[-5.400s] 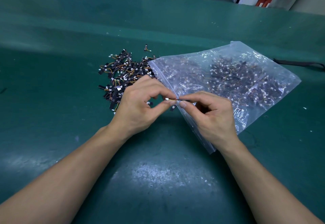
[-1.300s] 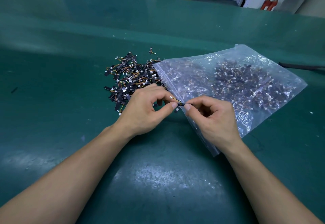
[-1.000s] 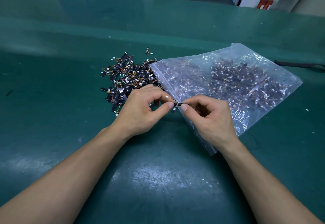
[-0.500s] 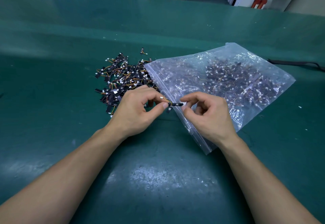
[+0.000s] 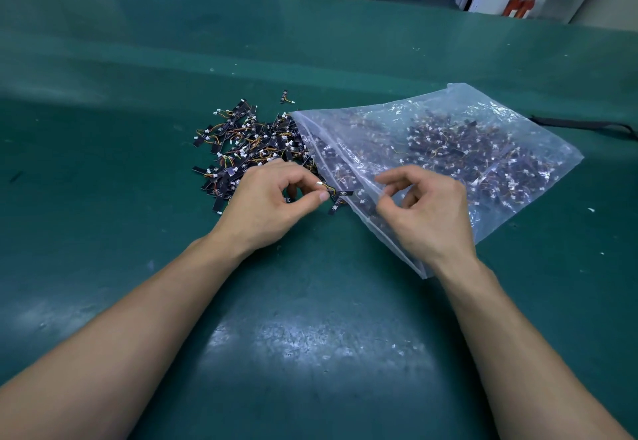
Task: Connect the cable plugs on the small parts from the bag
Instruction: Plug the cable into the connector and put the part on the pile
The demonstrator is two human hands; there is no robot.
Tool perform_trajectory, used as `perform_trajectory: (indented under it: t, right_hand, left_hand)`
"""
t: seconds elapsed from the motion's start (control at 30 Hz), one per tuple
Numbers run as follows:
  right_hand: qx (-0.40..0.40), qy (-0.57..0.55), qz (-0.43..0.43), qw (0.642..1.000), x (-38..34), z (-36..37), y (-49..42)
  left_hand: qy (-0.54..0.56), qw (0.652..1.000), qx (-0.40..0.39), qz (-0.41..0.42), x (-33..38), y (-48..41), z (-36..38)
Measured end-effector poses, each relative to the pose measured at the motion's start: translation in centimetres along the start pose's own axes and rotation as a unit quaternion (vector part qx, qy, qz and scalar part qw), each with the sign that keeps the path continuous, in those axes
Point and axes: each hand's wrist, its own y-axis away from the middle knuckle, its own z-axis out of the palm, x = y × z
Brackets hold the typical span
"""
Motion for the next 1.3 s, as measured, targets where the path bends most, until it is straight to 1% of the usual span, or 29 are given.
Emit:
perform_trajectory:
  t: [0.07,0.2,0.3,0.47,0.57,0.6,0.7,0.8,0.9,0.97,1.1,1.2,1.3]
  right_hand:
    - [0.01,-0.006,-0.004,1.0,-0.2,-0.1,0.0]
    - [0.036,-0.014,-0.009,0.999,-0.6,-0.2,0.0]
    - [0.054,-0.018,-0.011,0.998,-0.8,-0.3,0.0]
    - [0.087,-0.032,-0.036,0.995,-1.2,-0.5,0.1]
    - [0.11,-0.045,-0.047,0.992,-1.4,-0.8,0.0]
    - [0.12,-0.05,-0.052,0.99,-1.5,-0.9,0.0]
    - [0.141,-0.05,-0.07,0.986,-1.6,-1.2,0.0]
    - [0.145,-0.049,-0.079,0.985,-1.7,-1.1,0.1]
    - [0.136,-0.045,-0.077,0.987,-1.7,-0.9,0.2]
    - [0.123,-0.044,-0.071,0.989,-1.6,-0.7,0.2]
    - [0.092,-0.032,-0.061,0.993,-1.3,-0.2,0.3]
    - [0.041,-0.005,-0.046,0.998,-1.1,0.1,0.4]
    - [-0.02,0.023,-0.023,0.999,-0.8,0.6,0.6]
  left_hand:
    - [-0.003,1.0,-0.01,-0.017,0.0,-0.1,0.0]
    - [-0.019,0.999,0.003,-0.029,0.8,-1.1,0.4]
    - [-0.09,0.995,-0.022,-0.033,1.8,-2.5,1.2]
    - [-0.211,0.975,-0.059,-0.027,4.2,-5.5,4.2]
    - [-0.257,0.959,-0.095,-0.069,5.7,-7.1,6.4]
    - [-0.26,0.956,-0.103,-0.088,6.0,-7.5,6.9]
    - [-0.223,0.961,-0.095,-0.136,6.4,-8.2,8.2]
    - [-0.223,0.959,-0.104,-0.14,6.4,-8.5,9.0]
    - [-0.256,0.952,-0.088,-0.141,5.8,-8.7,9.4]
    - [-0.247,0.957,-0.077,-0.133,5.3,-8.5,8.8]
    - [-0.303,0.948,-0.073,-0.057,4.3,-7.1,5.9]
    - [-0.292,0.954,-0.055,-0.039,2.5,-5.0,2.6]
    - [-0.295,0.954,-0.039,-0.045,0.5,-2.8,0.1]
